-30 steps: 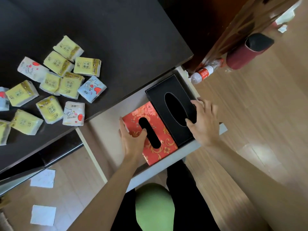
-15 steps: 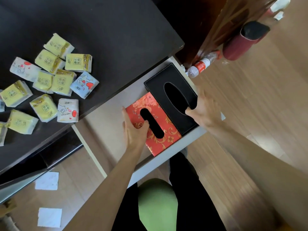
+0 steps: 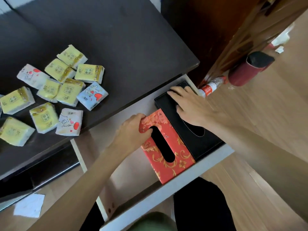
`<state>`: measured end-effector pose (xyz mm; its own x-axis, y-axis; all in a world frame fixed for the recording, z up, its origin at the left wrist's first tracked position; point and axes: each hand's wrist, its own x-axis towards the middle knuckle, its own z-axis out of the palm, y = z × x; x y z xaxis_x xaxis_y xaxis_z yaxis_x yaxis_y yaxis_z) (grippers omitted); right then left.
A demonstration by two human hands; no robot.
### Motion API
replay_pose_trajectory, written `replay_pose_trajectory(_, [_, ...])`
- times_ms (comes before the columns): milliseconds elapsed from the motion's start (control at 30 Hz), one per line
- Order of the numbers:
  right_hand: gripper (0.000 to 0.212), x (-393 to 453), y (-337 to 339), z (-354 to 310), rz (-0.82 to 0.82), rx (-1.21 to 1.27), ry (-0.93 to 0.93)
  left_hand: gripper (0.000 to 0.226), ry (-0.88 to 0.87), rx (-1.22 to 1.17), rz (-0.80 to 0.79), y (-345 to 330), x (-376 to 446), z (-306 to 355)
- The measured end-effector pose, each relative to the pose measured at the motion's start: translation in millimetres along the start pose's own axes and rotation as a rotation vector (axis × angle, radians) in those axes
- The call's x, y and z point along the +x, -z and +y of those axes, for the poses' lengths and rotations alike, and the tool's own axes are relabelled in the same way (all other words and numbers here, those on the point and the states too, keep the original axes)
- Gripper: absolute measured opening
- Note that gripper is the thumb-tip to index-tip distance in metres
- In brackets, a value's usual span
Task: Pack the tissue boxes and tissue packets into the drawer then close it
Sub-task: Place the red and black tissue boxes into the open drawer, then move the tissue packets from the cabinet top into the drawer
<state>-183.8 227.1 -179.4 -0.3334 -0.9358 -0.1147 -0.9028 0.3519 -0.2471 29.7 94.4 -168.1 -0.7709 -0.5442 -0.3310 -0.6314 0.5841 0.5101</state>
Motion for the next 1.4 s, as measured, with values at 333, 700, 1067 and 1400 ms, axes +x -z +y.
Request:
replay_pose_trajectory(333, [0.064,11,8,12,-0.083,0.021,0.035,0.032,-0.26,0.229,0.196,-6,12,-20])
replay_pose_trajectory(700, [0.027,-81,-5,-12,0.074,0.041,-0.021,0.042,-0.258,0.235,0.28,-30,7,-27])
replay_pose_trajectory(1067, [0.021,-42,27,-99,0.297,0.403,0.038,0.018,-0.255,0.047,0.414,55,-65,-44])
replay_pose_trajectory(1400, [0.023,80,29,-211,0.364,0.51,0.02,0.009,-0.12,0.044,0.665,143,-115,-151])
